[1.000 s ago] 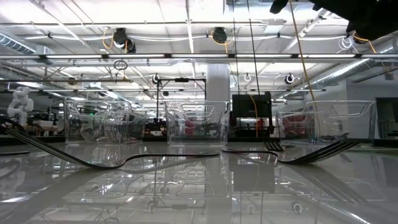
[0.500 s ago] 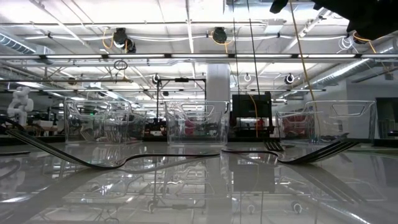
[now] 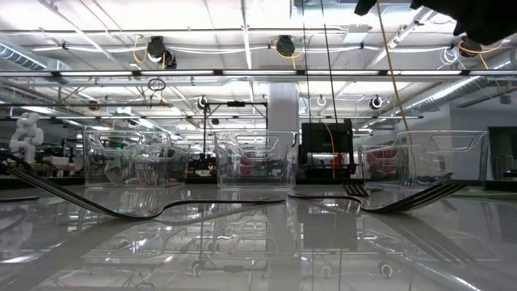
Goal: Sort silverware by color (type)
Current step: Put the blue fork into the right transparent bin
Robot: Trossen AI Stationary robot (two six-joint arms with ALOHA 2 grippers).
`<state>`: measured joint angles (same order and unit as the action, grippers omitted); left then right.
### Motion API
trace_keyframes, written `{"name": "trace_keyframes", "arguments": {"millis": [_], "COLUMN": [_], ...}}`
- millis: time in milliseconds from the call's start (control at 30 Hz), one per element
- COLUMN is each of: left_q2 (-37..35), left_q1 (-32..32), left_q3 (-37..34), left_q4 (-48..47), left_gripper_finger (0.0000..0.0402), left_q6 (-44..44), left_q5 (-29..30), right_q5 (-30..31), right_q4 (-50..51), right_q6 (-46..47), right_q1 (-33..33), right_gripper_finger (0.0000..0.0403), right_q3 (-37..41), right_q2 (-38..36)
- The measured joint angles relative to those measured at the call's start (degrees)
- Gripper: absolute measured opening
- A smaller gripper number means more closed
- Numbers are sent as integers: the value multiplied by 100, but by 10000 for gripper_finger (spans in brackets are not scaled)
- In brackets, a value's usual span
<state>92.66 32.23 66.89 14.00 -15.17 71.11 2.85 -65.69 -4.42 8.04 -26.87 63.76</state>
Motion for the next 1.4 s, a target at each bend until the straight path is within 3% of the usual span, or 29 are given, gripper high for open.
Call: {"name": "trace_keyframes", "arguments": {"millis": [133,333,567,900,1100,1300,1400], "left_q2": [0,-74,-248,-251,-250,-251,-251], "left_q1": [170,513,770,804,804,738,636], "left_q3": [0,0,0,0,0,2,2], "left_q4": [2,8,66,16,-2,-592,-1040], "left_gripper_finger": [321,326,327,327,327,327,327], "left_q6": [412,548,516,520,499,128,-157], "left_q5": [751,1548,1181,1144,277,-1407,-1551], "right_q5": [2,8,180,142,-178,-1145,-1619], "right_q4": [1515,4350,6485,9071,9890,10167,10234], "right_q6": [312,322,149,67,46,-15,-93], "right_q1": [-207,-382,-768,-1705,-2349,-3096,-3493], "right_gripper_finger": [2,2,3,3,3,3,3], "right_q3": [-370,-1380,-2545,-3669,-3958,-3994,-3994], "right_q2": [-450,-977,-1169,-1297,-1320,-1304,-1298]}}
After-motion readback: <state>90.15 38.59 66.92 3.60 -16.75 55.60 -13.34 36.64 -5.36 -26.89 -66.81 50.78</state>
